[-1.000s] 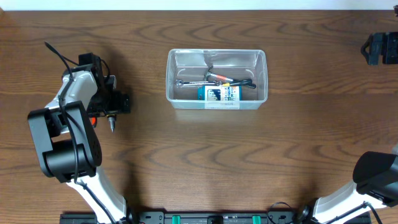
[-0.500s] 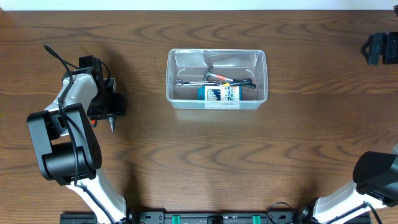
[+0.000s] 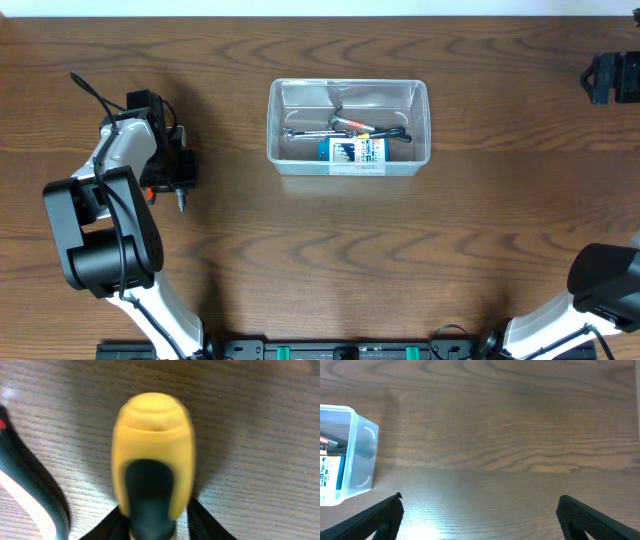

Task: Pack container
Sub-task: 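Lower the left gripper onto the yellow-black screwdriver and grasp it, then carry the screwdriver with the left gripper into the container and release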

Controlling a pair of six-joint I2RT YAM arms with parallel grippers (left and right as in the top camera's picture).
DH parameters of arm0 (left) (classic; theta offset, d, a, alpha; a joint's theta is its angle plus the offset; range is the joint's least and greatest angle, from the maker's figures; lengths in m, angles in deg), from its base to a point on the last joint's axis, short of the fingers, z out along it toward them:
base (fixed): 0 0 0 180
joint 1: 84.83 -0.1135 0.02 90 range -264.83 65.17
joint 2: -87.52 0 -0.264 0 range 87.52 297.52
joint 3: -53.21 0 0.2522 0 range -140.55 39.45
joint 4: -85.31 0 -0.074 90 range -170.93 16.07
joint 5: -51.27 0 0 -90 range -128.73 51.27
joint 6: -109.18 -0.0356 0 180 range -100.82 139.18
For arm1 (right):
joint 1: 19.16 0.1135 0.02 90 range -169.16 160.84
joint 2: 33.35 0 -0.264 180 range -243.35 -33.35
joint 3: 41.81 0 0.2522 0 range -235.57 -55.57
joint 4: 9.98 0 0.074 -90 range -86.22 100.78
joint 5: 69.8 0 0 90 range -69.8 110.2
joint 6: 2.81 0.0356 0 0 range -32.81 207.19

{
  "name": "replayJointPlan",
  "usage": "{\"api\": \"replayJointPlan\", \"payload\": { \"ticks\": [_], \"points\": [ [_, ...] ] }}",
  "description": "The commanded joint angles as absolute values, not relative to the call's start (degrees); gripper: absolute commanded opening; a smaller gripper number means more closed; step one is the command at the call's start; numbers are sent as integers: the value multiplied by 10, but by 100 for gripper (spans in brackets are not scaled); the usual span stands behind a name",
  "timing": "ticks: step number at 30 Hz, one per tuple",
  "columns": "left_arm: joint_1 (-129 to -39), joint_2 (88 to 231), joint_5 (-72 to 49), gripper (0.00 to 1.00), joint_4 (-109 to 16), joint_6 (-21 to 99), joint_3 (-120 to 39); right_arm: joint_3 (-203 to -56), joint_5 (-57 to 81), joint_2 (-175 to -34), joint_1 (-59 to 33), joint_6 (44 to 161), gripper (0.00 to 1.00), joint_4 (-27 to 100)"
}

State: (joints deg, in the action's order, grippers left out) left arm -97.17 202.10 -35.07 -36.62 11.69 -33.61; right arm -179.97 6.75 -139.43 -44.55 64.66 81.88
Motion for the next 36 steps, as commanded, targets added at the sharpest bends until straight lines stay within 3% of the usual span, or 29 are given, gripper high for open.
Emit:
{"api": "replayJointPlan", "payload": {
  "ticks": [1, 21, 36],
  "points": [
    [-973, 2086, -331, 32, -365, 120, -285, -1802, 67, -1394, -439, 653, 99, 818],
    [-973, 2081, -334, 6, -369, 120, -300, -1802, 67, -1394, -440, 653, 99, 815],
    [-967, 1899, -366, 6, -350, 108, -325, -1802, 66, -1394, -438, 653, 99, 817]
  ]
}}
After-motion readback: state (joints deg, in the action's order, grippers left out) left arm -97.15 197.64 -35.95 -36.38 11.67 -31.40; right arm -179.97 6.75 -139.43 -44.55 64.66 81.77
